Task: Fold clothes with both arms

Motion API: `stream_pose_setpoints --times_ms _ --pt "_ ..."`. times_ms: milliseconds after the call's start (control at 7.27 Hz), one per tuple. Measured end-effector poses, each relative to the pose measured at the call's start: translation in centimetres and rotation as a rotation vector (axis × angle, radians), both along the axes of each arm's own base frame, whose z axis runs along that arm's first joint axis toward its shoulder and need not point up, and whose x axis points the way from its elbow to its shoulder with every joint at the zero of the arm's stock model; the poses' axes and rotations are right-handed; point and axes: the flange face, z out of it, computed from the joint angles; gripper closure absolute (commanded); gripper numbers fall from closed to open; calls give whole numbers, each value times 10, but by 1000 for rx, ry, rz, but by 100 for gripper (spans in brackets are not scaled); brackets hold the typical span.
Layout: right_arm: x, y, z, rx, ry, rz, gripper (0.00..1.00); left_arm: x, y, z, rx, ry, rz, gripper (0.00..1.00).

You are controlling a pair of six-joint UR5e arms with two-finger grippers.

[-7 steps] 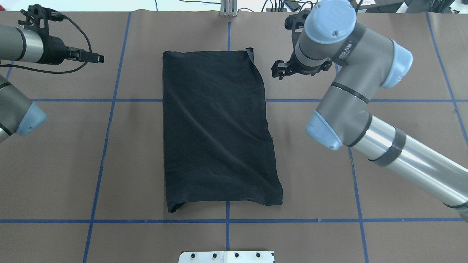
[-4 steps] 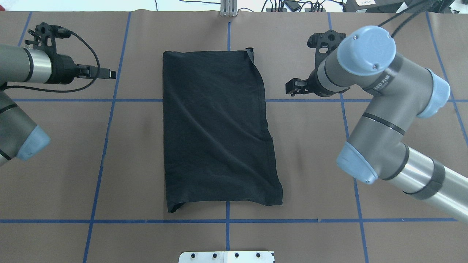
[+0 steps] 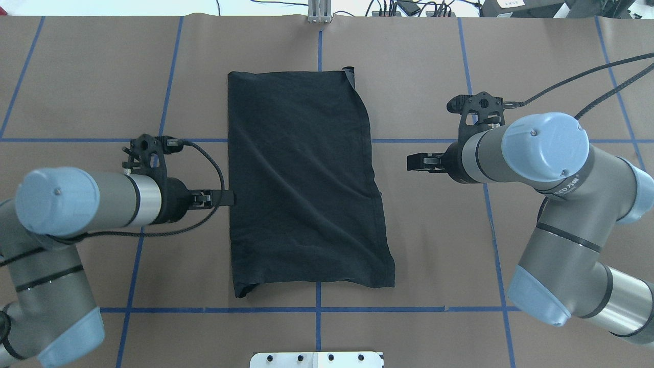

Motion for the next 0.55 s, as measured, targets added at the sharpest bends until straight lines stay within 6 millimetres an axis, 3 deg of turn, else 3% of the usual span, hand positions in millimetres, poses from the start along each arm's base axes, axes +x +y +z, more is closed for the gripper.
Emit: stream_pose_setpoints --times_ms 275,413,550 --pt "2 2 0 4 0 3 0 23 42 5 -58 5 24 4" --pt "2 2 0 4 0 3 0 29 52 8 -78 5 33 15" --pt "2 2 0 5 0 4 0 33 56 10 -91 2 34 20"
